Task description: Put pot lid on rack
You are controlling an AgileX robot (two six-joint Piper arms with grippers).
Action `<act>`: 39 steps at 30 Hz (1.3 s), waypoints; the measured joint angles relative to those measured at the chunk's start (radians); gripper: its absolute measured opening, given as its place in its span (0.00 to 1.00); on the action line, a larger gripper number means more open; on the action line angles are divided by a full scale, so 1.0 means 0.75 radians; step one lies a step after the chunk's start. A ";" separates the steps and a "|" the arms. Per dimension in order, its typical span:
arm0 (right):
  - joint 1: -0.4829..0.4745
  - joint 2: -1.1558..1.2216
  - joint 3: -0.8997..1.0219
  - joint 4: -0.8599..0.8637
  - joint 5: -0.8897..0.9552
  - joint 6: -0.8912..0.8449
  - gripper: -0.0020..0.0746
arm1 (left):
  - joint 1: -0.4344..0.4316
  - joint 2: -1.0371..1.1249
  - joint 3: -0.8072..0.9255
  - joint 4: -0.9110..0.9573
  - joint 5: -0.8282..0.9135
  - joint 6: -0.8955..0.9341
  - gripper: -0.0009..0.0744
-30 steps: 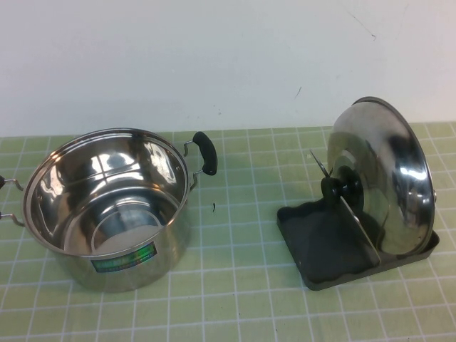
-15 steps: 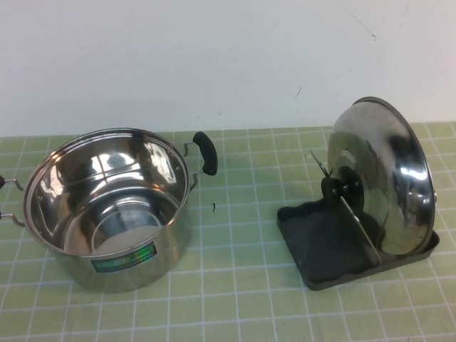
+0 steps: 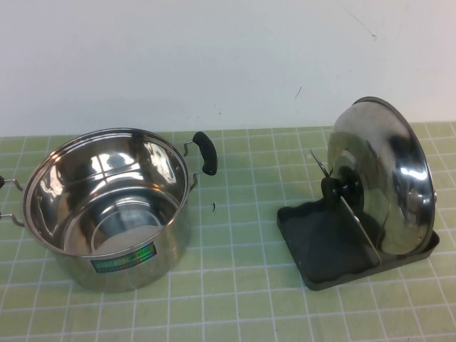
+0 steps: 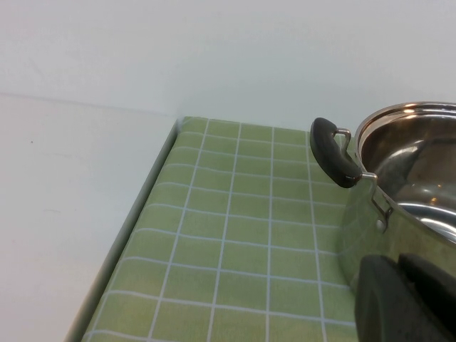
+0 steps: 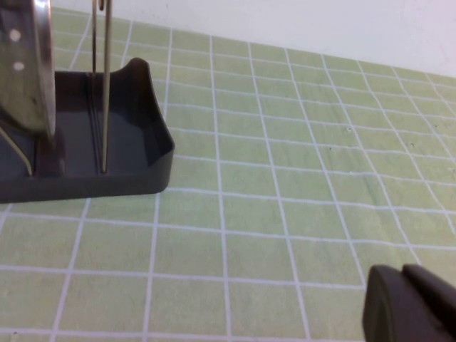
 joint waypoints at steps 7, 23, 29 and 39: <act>0.000 0.000 0.000 -0.005 0.000 0.003 0.02 | 0.000 0.000 0.000 0.000 0.000 0.000 0.01; 0.000 0.000 0.000 -0.010 0.000 0.003 0.02 | 0.000 0.000 0.000 0.000 0.000 0.005 0.01; 0.000 0.000 0.000 -0.010 0.000 0.005 0.02 | 0.000 0.000 0.015 -0.091 0.068 0.151 0.01; 0.000 0.000 0.000 -0.010 0.000 0.005 0.02 | 0.000 0.000 0.031 -0.425 -0.235 0.675 0.01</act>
